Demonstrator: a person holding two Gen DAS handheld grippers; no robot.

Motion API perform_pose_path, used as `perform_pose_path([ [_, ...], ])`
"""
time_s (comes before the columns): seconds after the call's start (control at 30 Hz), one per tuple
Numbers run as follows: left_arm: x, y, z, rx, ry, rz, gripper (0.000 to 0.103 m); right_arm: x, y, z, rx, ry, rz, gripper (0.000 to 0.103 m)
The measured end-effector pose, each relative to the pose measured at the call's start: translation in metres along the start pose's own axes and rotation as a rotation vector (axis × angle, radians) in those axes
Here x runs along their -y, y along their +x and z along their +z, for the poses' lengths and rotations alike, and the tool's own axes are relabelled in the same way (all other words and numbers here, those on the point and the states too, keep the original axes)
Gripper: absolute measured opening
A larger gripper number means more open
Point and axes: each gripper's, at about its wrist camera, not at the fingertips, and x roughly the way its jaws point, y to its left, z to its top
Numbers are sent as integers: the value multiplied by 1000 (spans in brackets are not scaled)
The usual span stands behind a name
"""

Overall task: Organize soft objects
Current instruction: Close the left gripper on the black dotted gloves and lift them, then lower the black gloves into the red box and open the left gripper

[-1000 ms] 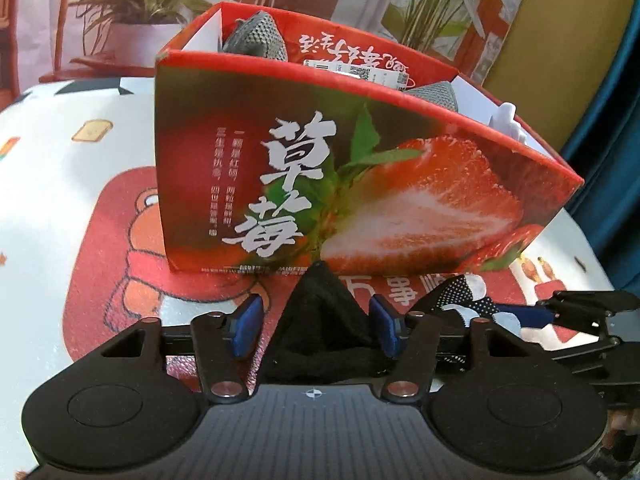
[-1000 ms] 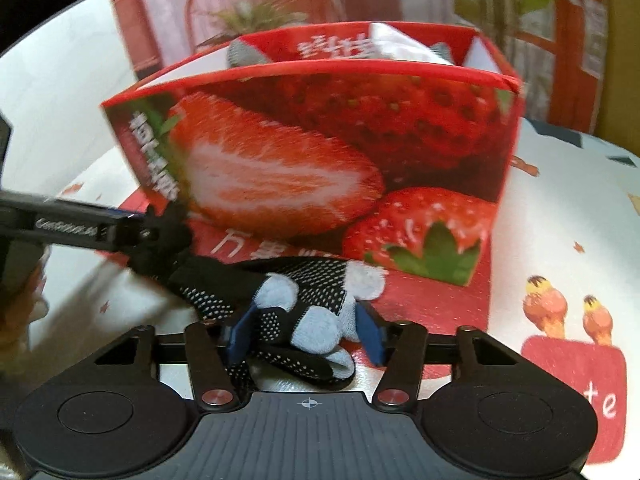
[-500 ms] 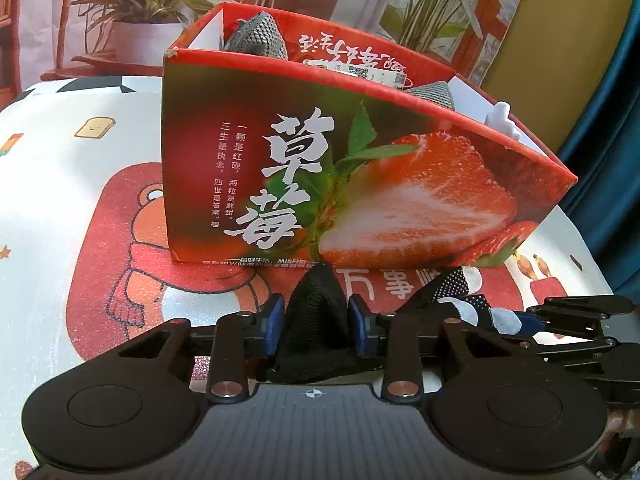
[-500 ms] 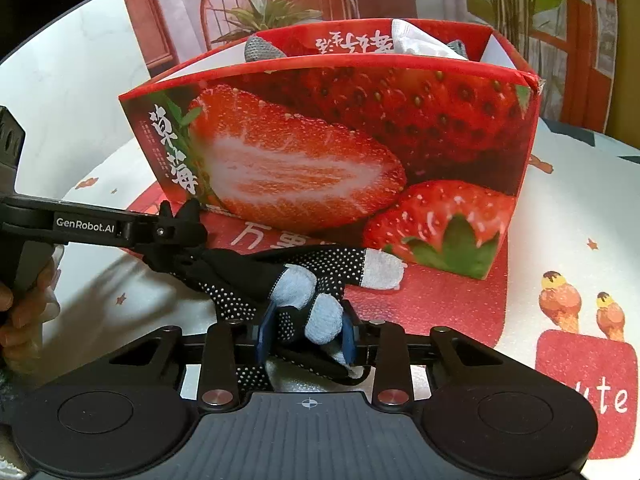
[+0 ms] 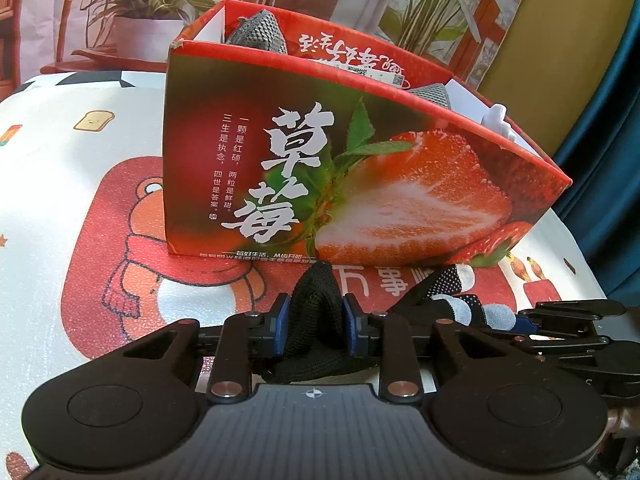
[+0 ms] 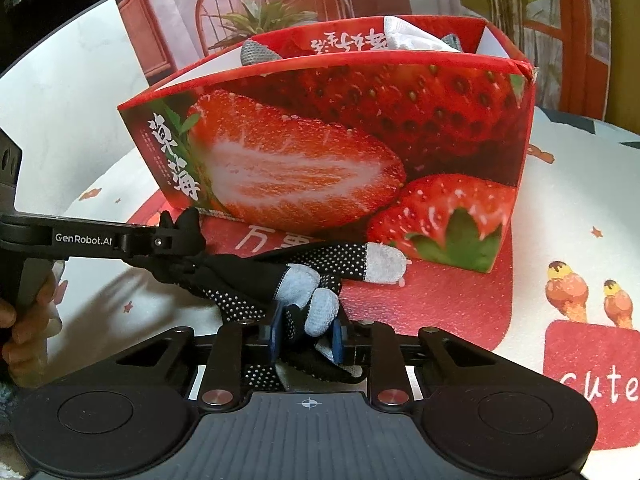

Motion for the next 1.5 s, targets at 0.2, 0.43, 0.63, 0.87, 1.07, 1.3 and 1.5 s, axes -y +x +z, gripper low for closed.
perform_pose_path([
  [0.2,-2,2,0,1,-6,-5,29,1,-1,-1,4,22,7,20],
  [0.43,-4,2,1,-5,-15,-10,28,3,-3,-3,15,42,14,20],
  [0.63,2,0,7,-46,-6,-3,21,6,-3,-3,25,77,25,19],
  [0.87,1,0,11,-112,32,-11,21,4,3,-7,90,108,19,18],
  [1.07,6,-5,7,-96,68,2,19,1,3,-6,90,91,11,17],
  [1.3,8,-32,5,-28,91,-11,19,-13,-7,-2,119,43,3,14],
  [1.5,17,-61,13,75,123,-47,19,-25,-38,6,216,10,0,14],
])
